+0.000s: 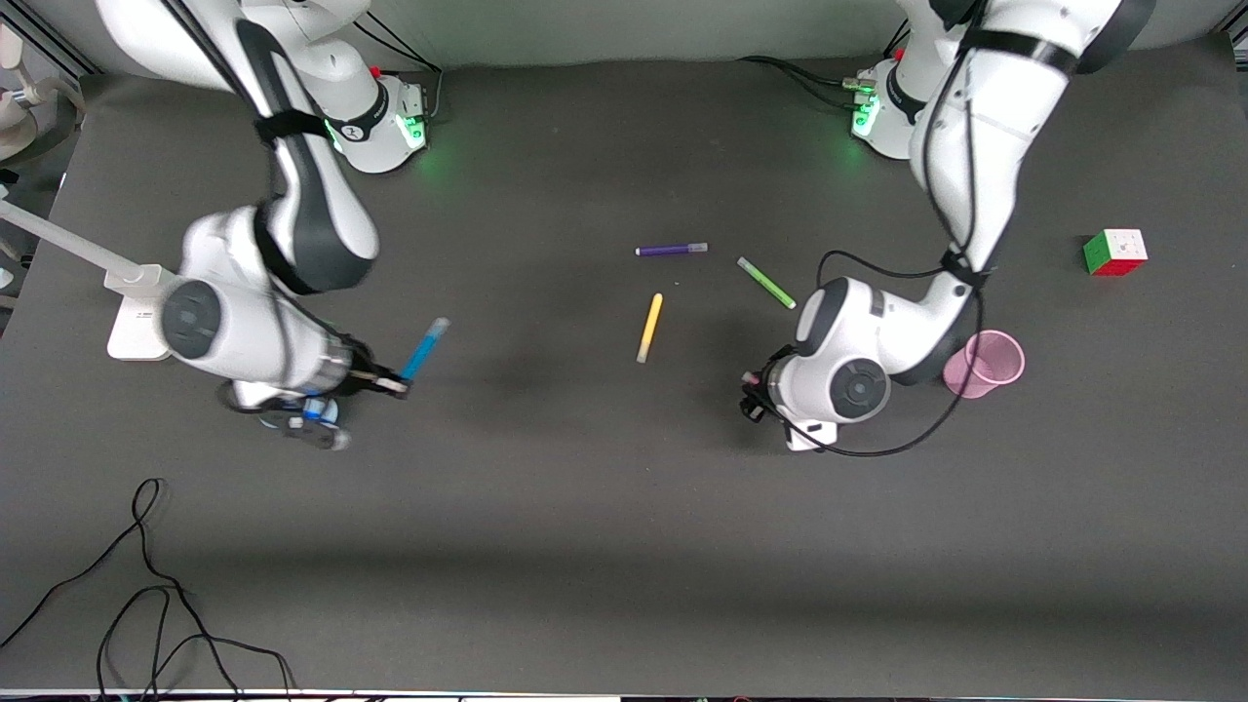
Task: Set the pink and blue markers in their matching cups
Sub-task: 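Carry the blue marker to the blue cup while the left carries pink, then lower the blue marker into the blue cup while the left drops pink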
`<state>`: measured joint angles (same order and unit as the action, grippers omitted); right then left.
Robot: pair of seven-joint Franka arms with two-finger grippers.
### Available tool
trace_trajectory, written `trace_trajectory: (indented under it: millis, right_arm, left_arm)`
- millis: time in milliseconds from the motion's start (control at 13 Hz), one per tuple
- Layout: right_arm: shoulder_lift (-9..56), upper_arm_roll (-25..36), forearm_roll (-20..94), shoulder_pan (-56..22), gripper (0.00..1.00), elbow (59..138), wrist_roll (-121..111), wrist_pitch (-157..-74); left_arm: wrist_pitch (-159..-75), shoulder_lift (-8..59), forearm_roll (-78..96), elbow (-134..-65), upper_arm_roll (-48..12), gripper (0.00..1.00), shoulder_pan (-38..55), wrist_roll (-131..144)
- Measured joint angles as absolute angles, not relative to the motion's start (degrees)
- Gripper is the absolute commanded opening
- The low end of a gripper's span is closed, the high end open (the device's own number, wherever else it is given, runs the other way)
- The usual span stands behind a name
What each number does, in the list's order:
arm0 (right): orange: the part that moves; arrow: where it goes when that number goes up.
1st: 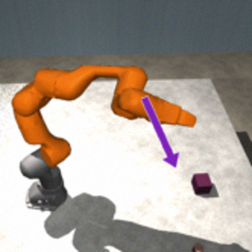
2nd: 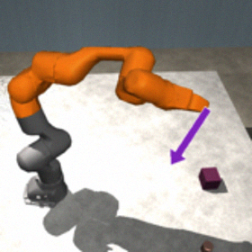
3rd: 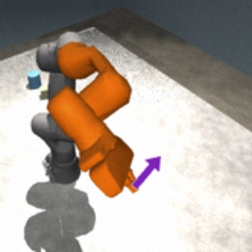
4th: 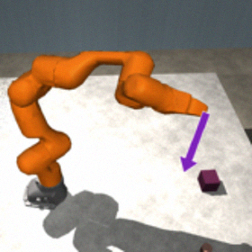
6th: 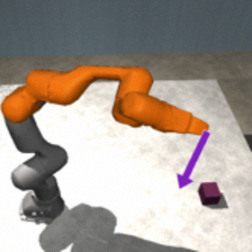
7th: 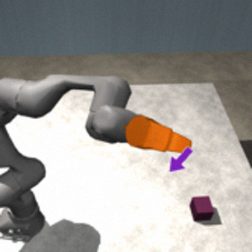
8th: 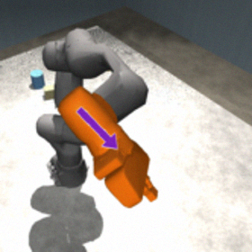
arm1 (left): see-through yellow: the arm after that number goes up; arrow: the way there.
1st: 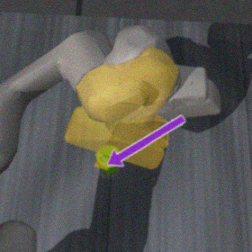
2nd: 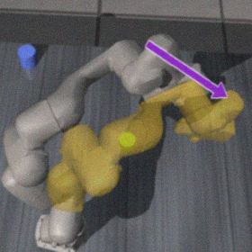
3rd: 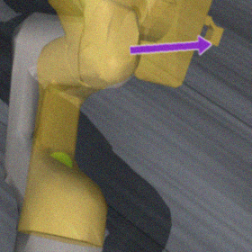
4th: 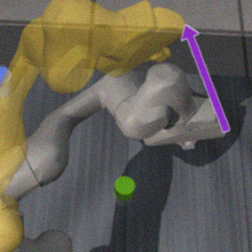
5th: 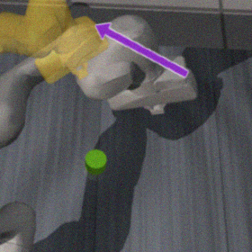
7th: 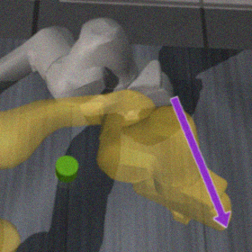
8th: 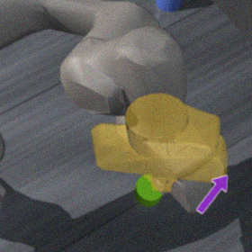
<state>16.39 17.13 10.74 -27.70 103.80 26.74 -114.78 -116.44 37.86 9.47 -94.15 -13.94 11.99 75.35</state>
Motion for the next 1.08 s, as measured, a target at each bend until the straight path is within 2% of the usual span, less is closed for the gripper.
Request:
trace_trajectory:
  millis: [231, 385, 538, 769, 923, 1077]
  right_arm:
    - [12.7, 21.1, 2.2, -27.7, 0.00, 104.3, 21.0, -114.9]
    - [10.6, 23.2, -3.2, -27.7, 0.00, 105.7, 18.1, -118.3]
    - [7.7, 24.9, -9.7, -27.7, 0.00, 111.3, 16.1, -126.8]
    - [3.7, 27.4, -17.1, -27.7, 0.00, 123.3, 15.7, -145.0]
    - [3.4, 28.4, -18.3, -27.7, 0.00, 128.9, 15.5, -154.4]
    - [3.9, 28.7, -18.9, -27.8, 0.00, 131.3, 15.4, -159.3]
  left_arm:
    - [-90.7, 33.5, 8.0, -79.5, -13.4, 0.00, 5.4, 70.9]
    - [-78.1, 32.1, 8.0, -71.1, -13.0, 0.00, -0.9, 62.6]
    - [-72.9, 32.2, 11.9, -68.1, -12.9, 0.00, -8.6, 55.5]
    - [-70.6, 34.4, 23.3, -68.6, -12.9, 0.00, -19.7, 51.7]
    - [-70.2, 36.6, 29.5, -71.4, -12.9, 0.00, -24.9, 48.6]
    - [-70.2, 38.0, 32.6, -75.3, -13.0, 0.00, -28.3, 46.2]
